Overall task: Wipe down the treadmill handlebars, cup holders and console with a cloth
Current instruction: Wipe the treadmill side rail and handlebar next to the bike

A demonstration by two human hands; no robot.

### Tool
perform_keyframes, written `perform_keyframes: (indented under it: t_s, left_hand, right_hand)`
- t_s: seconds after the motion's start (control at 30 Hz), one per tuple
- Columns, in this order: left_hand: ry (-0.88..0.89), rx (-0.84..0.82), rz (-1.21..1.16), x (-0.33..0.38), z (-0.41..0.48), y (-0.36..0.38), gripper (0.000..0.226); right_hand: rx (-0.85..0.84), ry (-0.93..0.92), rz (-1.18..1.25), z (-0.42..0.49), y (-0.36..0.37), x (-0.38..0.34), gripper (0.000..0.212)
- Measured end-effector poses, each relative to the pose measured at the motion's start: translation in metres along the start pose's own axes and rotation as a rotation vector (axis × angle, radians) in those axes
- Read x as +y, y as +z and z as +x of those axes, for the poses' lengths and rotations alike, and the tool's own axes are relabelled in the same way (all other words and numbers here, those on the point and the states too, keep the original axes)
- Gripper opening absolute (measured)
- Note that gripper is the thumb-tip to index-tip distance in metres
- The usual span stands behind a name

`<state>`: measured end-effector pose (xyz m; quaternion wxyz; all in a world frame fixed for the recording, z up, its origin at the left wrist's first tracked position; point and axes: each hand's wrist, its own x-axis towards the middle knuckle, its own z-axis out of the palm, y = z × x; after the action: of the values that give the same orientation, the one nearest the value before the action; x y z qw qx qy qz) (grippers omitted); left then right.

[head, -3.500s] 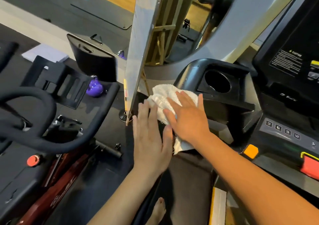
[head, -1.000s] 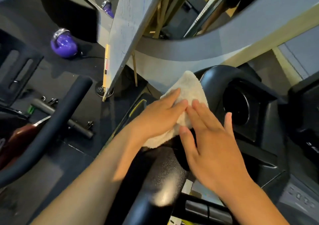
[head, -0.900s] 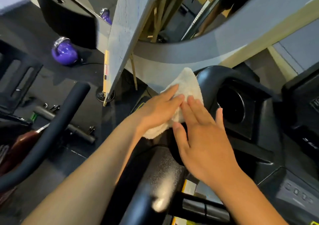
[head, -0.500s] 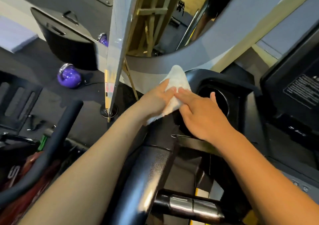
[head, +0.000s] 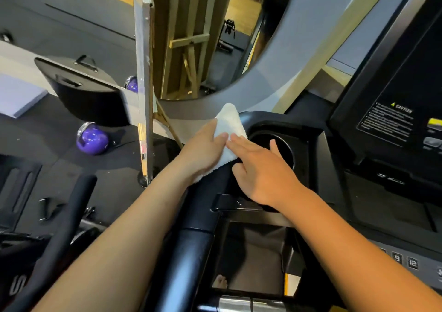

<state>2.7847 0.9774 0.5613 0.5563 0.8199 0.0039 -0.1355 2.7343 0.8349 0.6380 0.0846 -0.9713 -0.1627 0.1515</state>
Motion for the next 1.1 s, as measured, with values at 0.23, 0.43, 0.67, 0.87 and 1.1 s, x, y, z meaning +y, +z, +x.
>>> perform_keyframes:
  t_s: [0.23, 0.43, 0.67, 0.87, 1.1]
  left_hand:
    - [0.023, -0.041, 0.029, 0.030, 0.031, -0.004, 0.035]
    - [-0.001, -0.076, 0.205, 0.057, 0.066, 0.002, 0.023]
    - [0.014, -0.302, 0.153, 0.099, 0.105, 0.035, 0.029]
    - [0.133, -0.433, 0.353, 0.137, 0.121, 0.078, 0.030]
    - [0.147, -0.557, 0.606, 0.156, 0.132, 0.091, 0.046]
  right_hand:
    - [0.046, 0.085, 0.027, 0.022, -0.005, 0.014, 0.067]
    - [0.092, 0.177, -0.022, 0.037, -0.014, 0.031, 0.073]
    - [0.131, 0.306, -0.136, 0.043, -0.022, 0.066, 0.079]
    - [0.150, 0.472, -0.200, 0.030, -0.022, 0.093, 0.096]
    - [0.140, 0.557, -0.248, 0.030, -0.025, 0.098, 0.096]
